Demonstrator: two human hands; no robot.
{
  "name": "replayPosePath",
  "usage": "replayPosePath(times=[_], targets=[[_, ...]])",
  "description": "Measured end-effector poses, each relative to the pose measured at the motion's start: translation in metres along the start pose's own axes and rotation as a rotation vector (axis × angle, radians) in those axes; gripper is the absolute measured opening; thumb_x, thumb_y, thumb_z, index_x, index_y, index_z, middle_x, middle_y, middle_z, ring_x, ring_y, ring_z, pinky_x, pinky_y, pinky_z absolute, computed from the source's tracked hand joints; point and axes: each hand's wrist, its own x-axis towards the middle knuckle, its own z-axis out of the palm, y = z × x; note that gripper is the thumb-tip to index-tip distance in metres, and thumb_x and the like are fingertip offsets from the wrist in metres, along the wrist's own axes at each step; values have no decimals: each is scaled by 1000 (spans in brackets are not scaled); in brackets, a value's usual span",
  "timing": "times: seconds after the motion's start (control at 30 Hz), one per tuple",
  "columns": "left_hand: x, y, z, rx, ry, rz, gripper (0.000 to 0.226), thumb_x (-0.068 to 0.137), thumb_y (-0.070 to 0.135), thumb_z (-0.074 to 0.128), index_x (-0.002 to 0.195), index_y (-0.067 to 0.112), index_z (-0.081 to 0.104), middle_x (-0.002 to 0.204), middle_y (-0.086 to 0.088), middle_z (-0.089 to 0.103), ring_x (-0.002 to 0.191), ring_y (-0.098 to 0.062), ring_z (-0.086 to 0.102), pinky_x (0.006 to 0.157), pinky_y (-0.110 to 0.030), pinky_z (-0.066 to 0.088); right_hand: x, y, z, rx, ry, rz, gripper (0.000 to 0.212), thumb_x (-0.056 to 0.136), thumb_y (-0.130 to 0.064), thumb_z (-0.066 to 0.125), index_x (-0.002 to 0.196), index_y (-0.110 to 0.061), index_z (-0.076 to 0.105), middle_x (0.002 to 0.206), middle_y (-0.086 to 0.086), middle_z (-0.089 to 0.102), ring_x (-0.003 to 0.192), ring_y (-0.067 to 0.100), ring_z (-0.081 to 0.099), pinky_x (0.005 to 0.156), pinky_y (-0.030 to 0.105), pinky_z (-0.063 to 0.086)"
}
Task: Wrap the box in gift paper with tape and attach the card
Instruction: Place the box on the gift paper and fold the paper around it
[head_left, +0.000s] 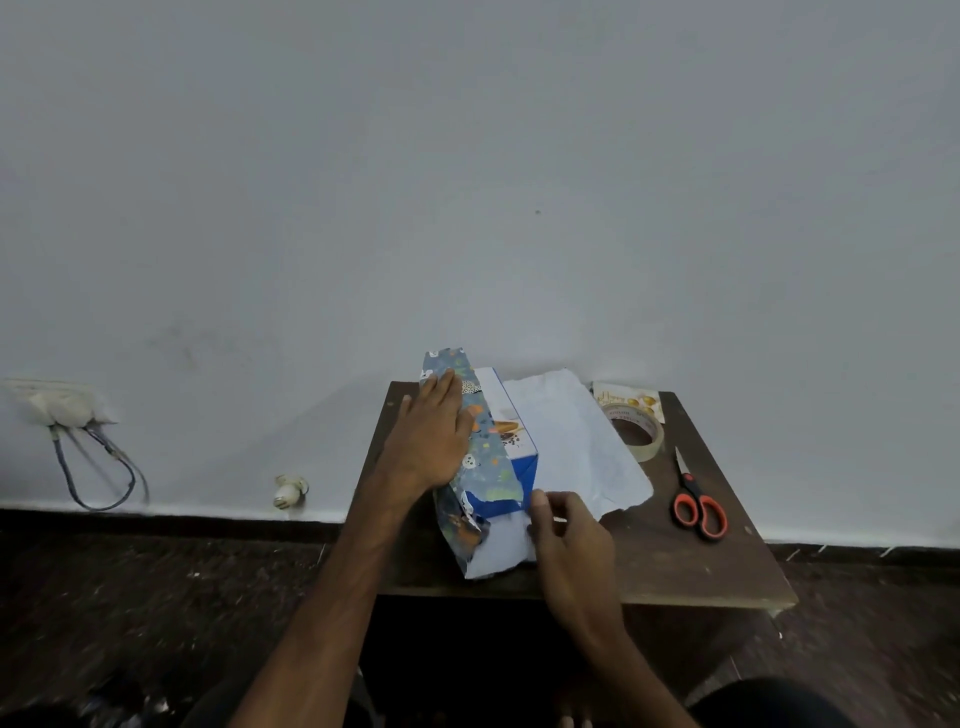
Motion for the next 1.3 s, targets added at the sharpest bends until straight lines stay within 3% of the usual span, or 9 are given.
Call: replayPosePath(times=[0.13, 0.2, 0.33, 0.47, 0.6, 0.73, 0.83, 1.0, 1.3], targets=[[-2, 1, 1, 41, 18, -14, 58, 110, 36, 21, 160, 12, 8, 169, -1, 3, 155, -16, -1, 124, -43, 3, -14, -11, 11, -231, -210, -123, 56, 81, -74, 42, 109, -30, 59, 106, -15, 62, 95, 3, 58, 78, 18, 48], [-4, 3, 0, 61, 23, -21, 57, 110, 36, 21, 160, 12, 7, 169, -1, 3, 155, -16, -1, 125, -45, 3, -15, -14, 23, -383, -281, -201, 58, 86, -70, 50, 126, -27, 55, 119, -12, 59, 103, 6, 54, 80, 20, 45], [-4, 8, 0, 135, 51, -31, 56, 110, 35, 19, 160, 11, 9, 169, -3, 7, 156, -18, 5, 126, -44, 4, -20, -14, 38, -519, -216, -382, 35, 103, -44, 42, 116, -19, 62, 110, -1, 69, 93, 14, 62, 85, 32, 53], [-1, 11, 3, 202, 75, 0, 53, 110, 25, 24, 160, 11, 12, 168, -5, 13, 155, -20, 12, 126, -38, 6, -21, -14, 35, -539, -278, -419, 30, 106, -33, 42, 125, -16, 58, 120, 2, 66, 101, 15, 63, 83, 21, 47], [-1, 11, 5, 84, 54, 9, 52, 110, 25, 26, 158, 7, 17, 167, -8, 15, 154, -22, 13, 125, -36, 8, -18, -24, 17, -520, -365, -487, 52, 99, -56, 36, 101, -14, 65, 97, 3, 71, 84, 14, 64, 77, 30, 52], [-8, 19, 9, 114, 72, 8, 58, 110, 35, 22, 159, 7, 11, 168, -7, 10, 155, -21, 7, 126, -36, 3, 24, -21, -35, -279, 36, -450, 54, 98, -56, 43, 76, -16, 71, 70, -4, 70, 63, 10, 64, 65, 30, 52], [-11, 20, 10, 116, 72, 4, 59, 110, 36, 19, 159, 8, 4, 169, -5, 4, 156, -19, 2, 124, -35, -1, 76, -3, -67, -428, 381, -306, 32, 99, -40, 52, 91, -13, 68, 89, 1, 70, 87, 22, 63, 74, 37, 51], [-11, 23, 10, 126, 91, -9, 59, 109, 36, 20, 160, 10, 4, 169, -4, 4, 156, -19, 2, 124, -35, -2, 114, 18, -79, -708, 218, 127, 54, 92, -53, 58, 124, -10, 55, 117, 9, 63, 108, 29, 59, 83, 37, 49], [-12, 23, 9, 149, 76, -25, 59, 109, 39, 18, 160, 14, 1, 169, 0, 2, 155, -16, 1, 124, -36, -4, 113, -30, -61, -467, 251, -84, 22, 90, -33, 63, 98, -16, 73, 93, 2, 72, 94, 25, 66, 73, 30, 46]])
